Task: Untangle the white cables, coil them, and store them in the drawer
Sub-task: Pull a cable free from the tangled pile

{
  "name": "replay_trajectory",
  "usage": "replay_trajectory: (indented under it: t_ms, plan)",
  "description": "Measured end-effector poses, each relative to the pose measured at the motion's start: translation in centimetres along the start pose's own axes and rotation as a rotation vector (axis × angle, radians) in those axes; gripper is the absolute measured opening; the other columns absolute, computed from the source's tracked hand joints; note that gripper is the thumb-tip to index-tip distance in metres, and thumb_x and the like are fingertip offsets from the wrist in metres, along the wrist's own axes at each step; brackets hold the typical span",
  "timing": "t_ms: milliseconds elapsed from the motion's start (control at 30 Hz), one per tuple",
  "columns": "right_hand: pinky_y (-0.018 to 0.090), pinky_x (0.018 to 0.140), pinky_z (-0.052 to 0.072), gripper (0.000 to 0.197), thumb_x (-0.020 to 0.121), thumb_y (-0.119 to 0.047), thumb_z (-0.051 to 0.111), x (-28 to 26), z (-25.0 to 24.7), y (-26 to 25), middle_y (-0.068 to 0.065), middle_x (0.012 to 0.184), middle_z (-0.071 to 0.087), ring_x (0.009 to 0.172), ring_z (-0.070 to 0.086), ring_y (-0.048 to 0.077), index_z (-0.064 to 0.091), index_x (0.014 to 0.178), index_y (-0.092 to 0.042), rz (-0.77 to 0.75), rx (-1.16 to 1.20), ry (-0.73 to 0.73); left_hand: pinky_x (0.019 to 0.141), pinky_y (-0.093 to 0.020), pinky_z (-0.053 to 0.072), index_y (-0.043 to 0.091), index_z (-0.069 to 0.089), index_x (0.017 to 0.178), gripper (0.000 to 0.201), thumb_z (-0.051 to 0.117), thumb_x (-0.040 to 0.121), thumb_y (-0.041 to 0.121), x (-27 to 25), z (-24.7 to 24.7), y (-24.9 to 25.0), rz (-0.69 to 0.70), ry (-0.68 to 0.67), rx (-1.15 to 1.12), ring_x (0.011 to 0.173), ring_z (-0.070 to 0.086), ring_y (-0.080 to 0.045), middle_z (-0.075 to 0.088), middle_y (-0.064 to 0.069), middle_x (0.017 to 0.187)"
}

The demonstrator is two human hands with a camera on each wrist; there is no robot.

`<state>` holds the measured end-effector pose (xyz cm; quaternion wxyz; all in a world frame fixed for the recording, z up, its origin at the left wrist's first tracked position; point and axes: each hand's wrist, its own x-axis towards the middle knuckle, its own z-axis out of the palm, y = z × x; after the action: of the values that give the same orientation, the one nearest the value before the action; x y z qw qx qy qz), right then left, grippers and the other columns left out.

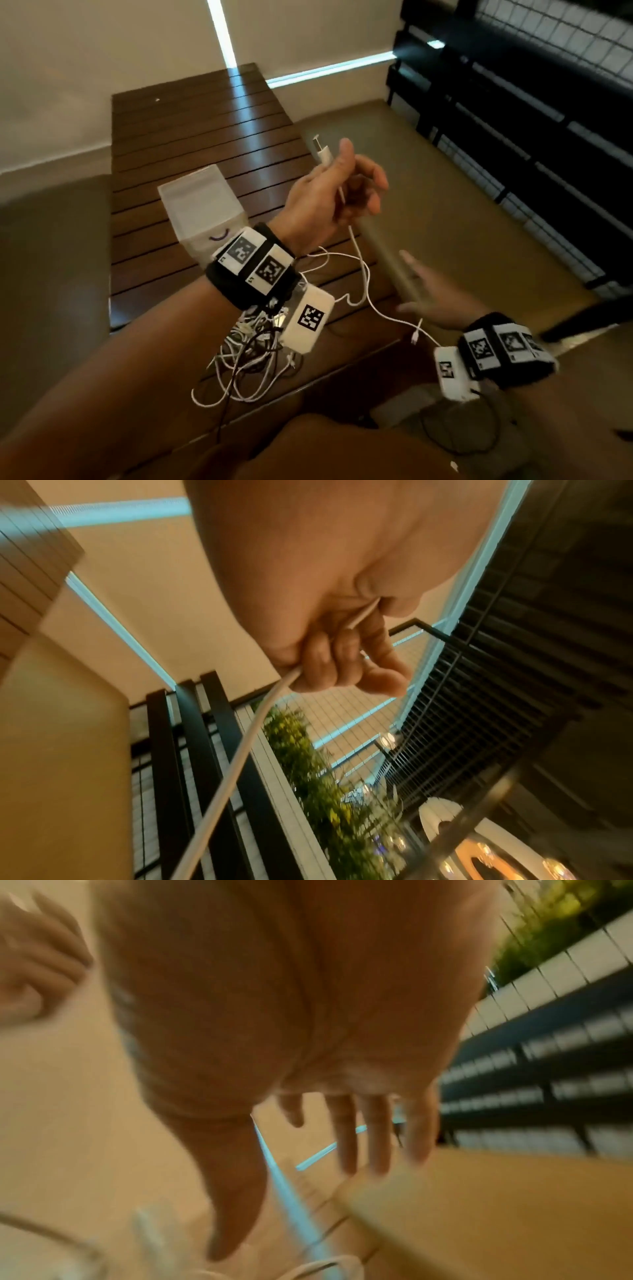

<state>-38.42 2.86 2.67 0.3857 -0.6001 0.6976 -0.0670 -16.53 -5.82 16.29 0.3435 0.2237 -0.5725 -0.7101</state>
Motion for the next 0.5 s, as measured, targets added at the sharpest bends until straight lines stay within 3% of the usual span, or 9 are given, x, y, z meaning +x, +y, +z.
replay_trajectory:
  t_ms: [33,100,167,200,267,333,433,500]
  plan:
    - [0.035,0.103,0.044,0.091,0.08,-0.024,0.077,-0.6,1.0,-1.3,0.007,0.135,0.054,0.116,0.055,0.017,0.02,0.148,-0.043,-0.14,0.217,-0.049,0.049,-0.022,0.028,0.014,0.063,0.078,0.058,0.019,0.099,0.045,0.7,1.1,-0.6,-0.012,-0.029,0.006,0.055,0.043,-0.014,0.059,-0.006,0.064]
    - [0.024,0.087,0.05,0.063,0.082,-0.018,0.075,-1.0,3.1,-3.0,0.0,0.103,0.067,0.092,0.061,0.011,0.048,0.135,-0.038,-0.254,0.423,-0.154,0.052,-0.025,0.027,0.013,0.062,0.079,0.059,0.017,0.1,0.045,1.6,2.9,-1.7,-0.042,-0.098,0.015,0.056,0.045,-0.013,0.059,-0.005,0.065]
    - [0.029,0.081,0.048,0.019,0.086,-0.025,0.069,-0.7,4.7,-3.1,0.004,0.091,0.069,0.083,0.062,0.016,0.069,0.105,-0.029,-0.273,0.404,-0.172,0.054,-0.029,0.026,0.011,0.06,0.081,0.059,0.015,0.1,0.044,2.0,4.1,-2.4,-0.072,-0.156,0.006,0.058,0.045,-0.014,0.059,-0.003,0.065]
    - [0.032,0.082,0.048,0.004,0.088,-0.03,0.066,-0.3,5.2,-2.2,0.004,0.09,0.07,0.083,0.063,0.017,0.07,0.089,-0.029,-0.244,0.351,-0.147,0.053,-0.028,0.026,0.01,0.058,0.082,0.059,0.013,0.101,0.044,2.1,4.5,-2.5,-0.085,-0.176,0.005,0.057,0.044,-0.014,0.058,-0.002,0.064]
    - [0.036,0.081,0.047,0.019,0.092,-0.032,0.06,0.4,5.1,1.1,0.0,0.083,0.067,0.082,0.062,0.016,0.062,0.072,-0.029,-0.101,0.211,-0.049,0.049,-0.024,0.028,0.011,0.056,0.082,0.06,0.01,0.102,0.043,2.1,4.5,-2.6,-0.115,-0.203,-0.01,0.054,0.043,-0.013,0.056,0.0,0.061]
    - [0.035,0.075,0.043,0.029,0.094,-0.025,0.056,0.2,4.5,4.6,-0.003,0.071,0.056,0.076,0.057,0.021,0.052,0.066,-0.026,0.079,0.183,0.029,0.046,-0.024,0.028,0.012,0.057,0.081,0.062,0.01,0.102,0.046,2.0,4.0,-2.7,-0.136,-0.201,-0.063,0.049,0.038,-0.013,0.053,-0.001,0.058]
    - [0.028,0.06,0.034,0.025,0.099,-0.018,0.047,-1.4,4.7,9.4,0.003,0.074,0.053,0.068,0.048,0.015,0.053,0.075,-0.016,0.355,0.215,0.074,0.046,-0.03,0.018,0.014,0.06,0.079,0.062,0.014,0.101,0.049,2.2,3.3,-3.0,-0.154,-0.185,-0.095,0.047,0.029,-0.017,0.049,-0.002,0.054]
    - [0.027,0.062,0.036,0.018,0.1,-0.017,0.046,-2.4,5.8,11.5,0.008,0.086,0.058,0.073,0.051,0.016,0.06,0.091,-0.01,0.454,0.249,0.144,0.047,-0.032,0.014,0.015,0.061,0.078,0.061,0.014,0.102,0.047,2.1,3.5,-3.5,-0.174,-0.186,-0.075,0.047,0.025,-0.018,0.049,-0.001,0.053]
